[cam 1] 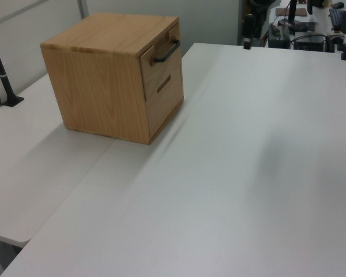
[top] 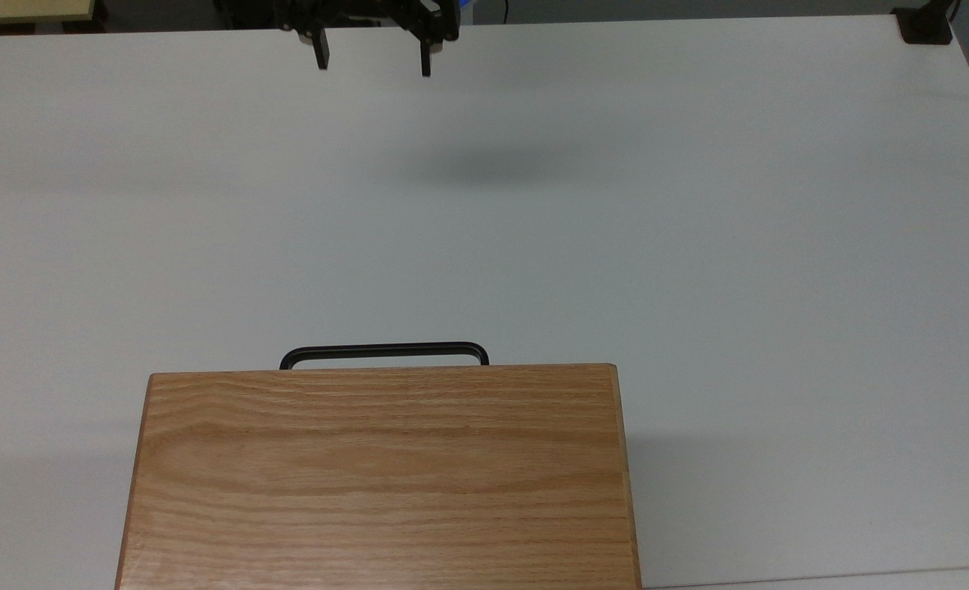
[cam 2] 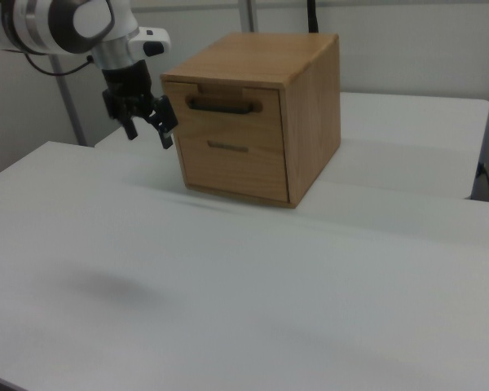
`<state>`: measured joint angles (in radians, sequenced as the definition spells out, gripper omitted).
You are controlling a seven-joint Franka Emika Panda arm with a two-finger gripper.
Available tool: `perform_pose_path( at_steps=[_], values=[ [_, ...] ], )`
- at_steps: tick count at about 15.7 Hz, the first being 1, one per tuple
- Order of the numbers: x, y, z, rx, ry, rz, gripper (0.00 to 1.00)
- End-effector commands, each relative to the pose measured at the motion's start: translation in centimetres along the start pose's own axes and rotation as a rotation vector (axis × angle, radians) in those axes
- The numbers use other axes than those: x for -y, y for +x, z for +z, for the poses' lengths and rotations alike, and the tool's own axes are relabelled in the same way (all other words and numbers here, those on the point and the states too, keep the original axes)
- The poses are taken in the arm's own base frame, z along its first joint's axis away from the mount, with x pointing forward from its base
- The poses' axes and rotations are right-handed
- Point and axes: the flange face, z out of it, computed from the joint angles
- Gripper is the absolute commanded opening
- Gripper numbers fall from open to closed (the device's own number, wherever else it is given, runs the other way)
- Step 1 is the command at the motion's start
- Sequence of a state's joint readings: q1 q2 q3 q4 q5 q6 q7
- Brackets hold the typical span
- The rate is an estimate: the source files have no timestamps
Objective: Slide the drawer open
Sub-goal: 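Move the open gripper down toward the black handle of the upper drawer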
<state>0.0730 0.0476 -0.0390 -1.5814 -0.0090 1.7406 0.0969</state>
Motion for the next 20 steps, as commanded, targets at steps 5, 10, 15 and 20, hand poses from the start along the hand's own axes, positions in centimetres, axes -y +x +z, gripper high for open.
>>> perform_pose_path(
  at_steps=[5, 10, 15, 20],
  values=[
    [0.7, 5.0, 1.6, -0.242, 0.172, 0.635, 0.97],
    [0.9, 7.8, 3.1, -0.303, 0.274, 1.075, 0.98],
    [1.3, 10.8, 5.1, -0.460, 0.335, 1.369, 0.93],
    [2.1, 13.6, 6.8, -0.474, 0.360, 1.403, 0.86]
  ],
)
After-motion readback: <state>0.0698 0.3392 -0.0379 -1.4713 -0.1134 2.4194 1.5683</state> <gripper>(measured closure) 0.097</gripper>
